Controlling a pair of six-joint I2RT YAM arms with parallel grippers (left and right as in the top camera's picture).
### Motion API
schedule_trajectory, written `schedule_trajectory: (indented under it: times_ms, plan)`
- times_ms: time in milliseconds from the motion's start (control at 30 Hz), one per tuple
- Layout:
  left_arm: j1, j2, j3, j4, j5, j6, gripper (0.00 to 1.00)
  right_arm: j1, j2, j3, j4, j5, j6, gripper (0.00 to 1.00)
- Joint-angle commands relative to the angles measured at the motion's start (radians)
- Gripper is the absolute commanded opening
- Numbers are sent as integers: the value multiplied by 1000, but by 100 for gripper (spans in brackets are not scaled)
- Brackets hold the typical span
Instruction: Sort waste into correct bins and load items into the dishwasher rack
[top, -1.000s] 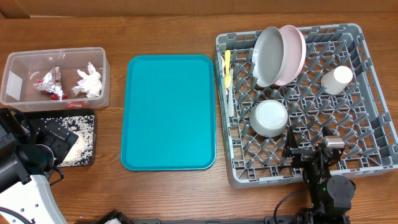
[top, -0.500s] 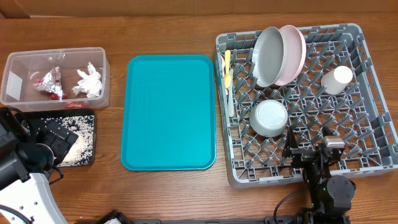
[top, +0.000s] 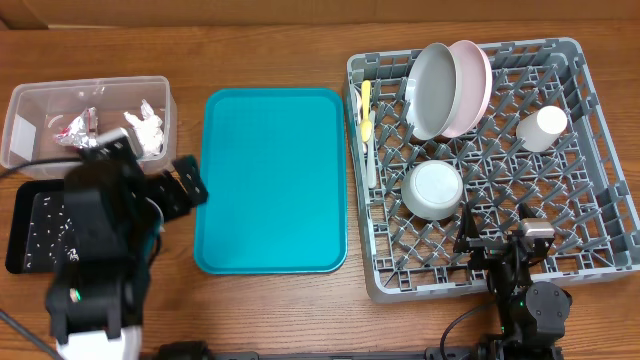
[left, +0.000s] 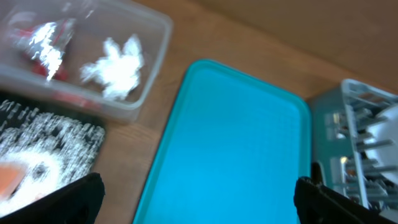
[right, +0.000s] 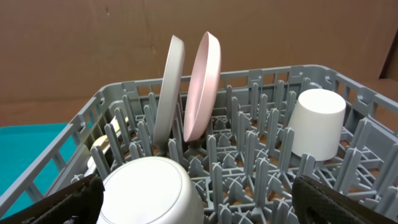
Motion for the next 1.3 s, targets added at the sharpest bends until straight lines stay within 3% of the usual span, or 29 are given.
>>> schedule_trajectory:
  times_ms: [0, 133, 300, 533, 967, 1267]
  plan:
    - [-20, -93, -124, 60, 5, 60, 100, -4, -11, -9, 4, 6, 0, 100]
    - [-19, -197, -294, 198, 65, 108, 100, -4, -11, -9, 4, 6, 0, 100]
    - [-39, -335, -517, 483, 195, 206, 100, -4, -11, -9, 4, 6, 0, 100]
    - [-61, -528, -768, 721, 197, 205, 100, -4, -11, -9, 4, 6, 0, 100]
    - [-58, -811, -1001, 775, 70, 186, 100, -4, -11, -9, 4, 6, 0, 100]
    - [-59, -865, -1004, 700, 30, 187, 100, -4, -11, -9, 4, 6, 0, 100]
